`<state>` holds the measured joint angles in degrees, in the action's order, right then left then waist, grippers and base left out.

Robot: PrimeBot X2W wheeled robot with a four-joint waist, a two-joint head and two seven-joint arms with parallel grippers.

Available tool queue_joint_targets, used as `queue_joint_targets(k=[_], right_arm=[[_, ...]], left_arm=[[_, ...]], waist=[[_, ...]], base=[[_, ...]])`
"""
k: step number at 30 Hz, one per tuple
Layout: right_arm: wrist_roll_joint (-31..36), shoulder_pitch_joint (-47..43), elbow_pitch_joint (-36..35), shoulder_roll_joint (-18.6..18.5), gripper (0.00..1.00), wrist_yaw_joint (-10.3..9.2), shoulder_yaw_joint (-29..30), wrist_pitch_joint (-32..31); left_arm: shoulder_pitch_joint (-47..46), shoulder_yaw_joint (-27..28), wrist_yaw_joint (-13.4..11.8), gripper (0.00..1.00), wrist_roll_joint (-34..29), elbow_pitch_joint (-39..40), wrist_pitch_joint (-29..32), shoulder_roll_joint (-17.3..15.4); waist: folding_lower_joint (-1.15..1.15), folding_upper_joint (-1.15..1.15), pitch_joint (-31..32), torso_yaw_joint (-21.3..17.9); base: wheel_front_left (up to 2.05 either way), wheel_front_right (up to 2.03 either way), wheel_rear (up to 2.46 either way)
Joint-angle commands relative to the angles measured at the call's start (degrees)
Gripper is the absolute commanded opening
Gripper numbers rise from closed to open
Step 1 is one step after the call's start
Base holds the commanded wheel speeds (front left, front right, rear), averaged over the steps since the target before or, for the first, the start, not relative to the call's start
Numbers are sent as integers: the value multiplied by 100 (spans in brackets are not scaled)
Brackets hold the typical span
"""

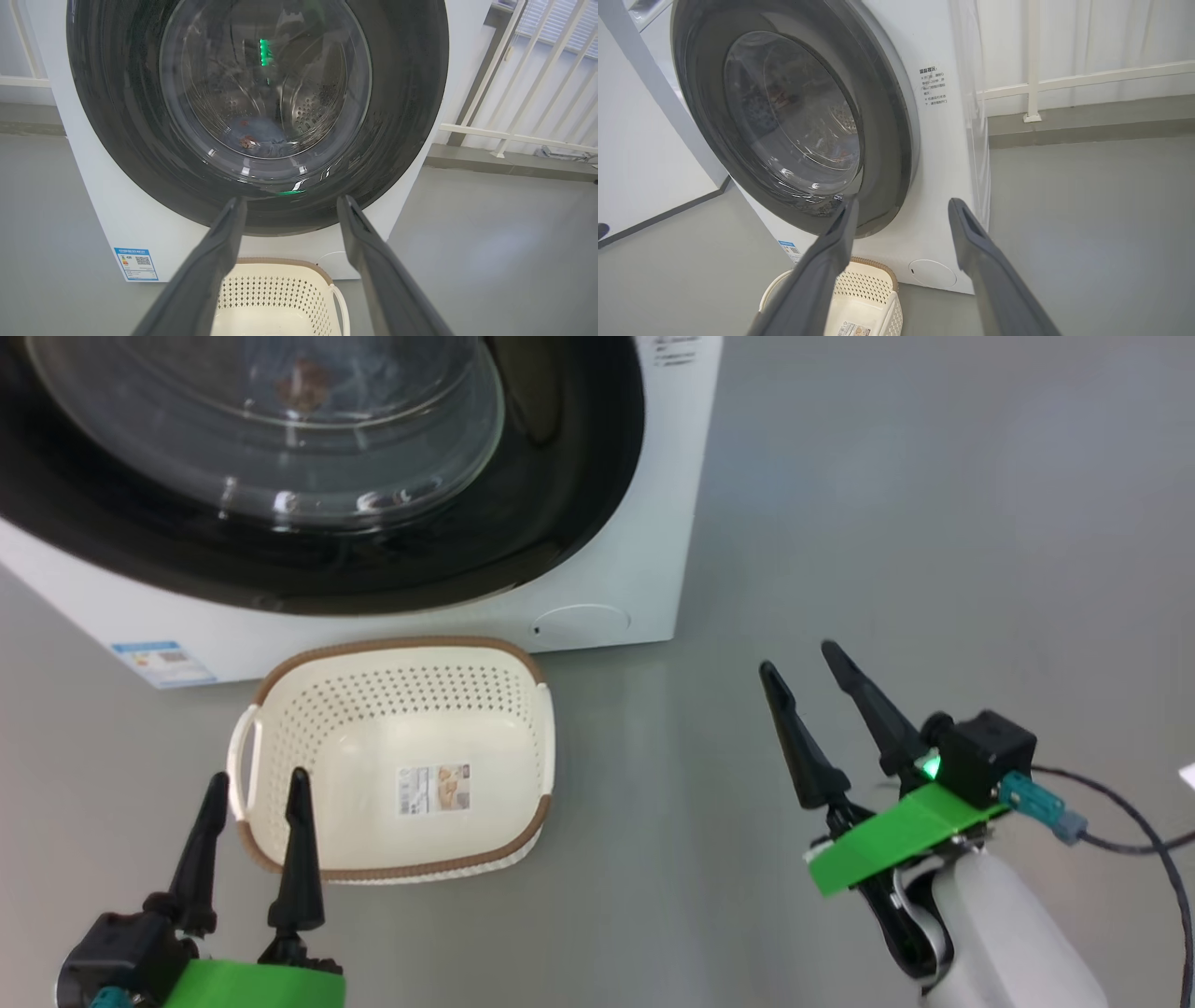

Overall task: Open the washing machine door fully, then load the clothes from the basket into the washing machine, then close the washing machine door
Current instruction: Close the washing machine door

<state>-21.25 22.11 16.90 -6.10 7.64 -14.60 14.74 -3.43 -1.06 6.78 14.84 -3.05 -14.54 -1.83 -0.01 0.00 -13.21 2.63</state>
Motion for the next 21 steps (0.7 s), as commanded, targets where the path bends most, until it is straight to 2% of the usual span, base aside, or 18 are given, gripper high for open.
queue_joint_targets(k=[1, 11, 21], right_arm=[[33, -259, -193, 126, 100, -15, 8, 26], [269, -1047, -474, 289, 100, -15, 603, 26], [272, -1430, -565, 320, 100, -15, 573, 26]], left_arm=[[31, 240, -68, 100, -63, 163, -46, -105], [271, 360, -257, 100, -177, 223, -46, -105], [733, 498, -490, 100, -149, 424, -46, -105]], waist=[[1, 0, 198, -237], [1, 0, 468, -482], [1, 0, 825, -631]], base=[[0, 0, 0], [0, 0, 0], [0, 0, 0]])
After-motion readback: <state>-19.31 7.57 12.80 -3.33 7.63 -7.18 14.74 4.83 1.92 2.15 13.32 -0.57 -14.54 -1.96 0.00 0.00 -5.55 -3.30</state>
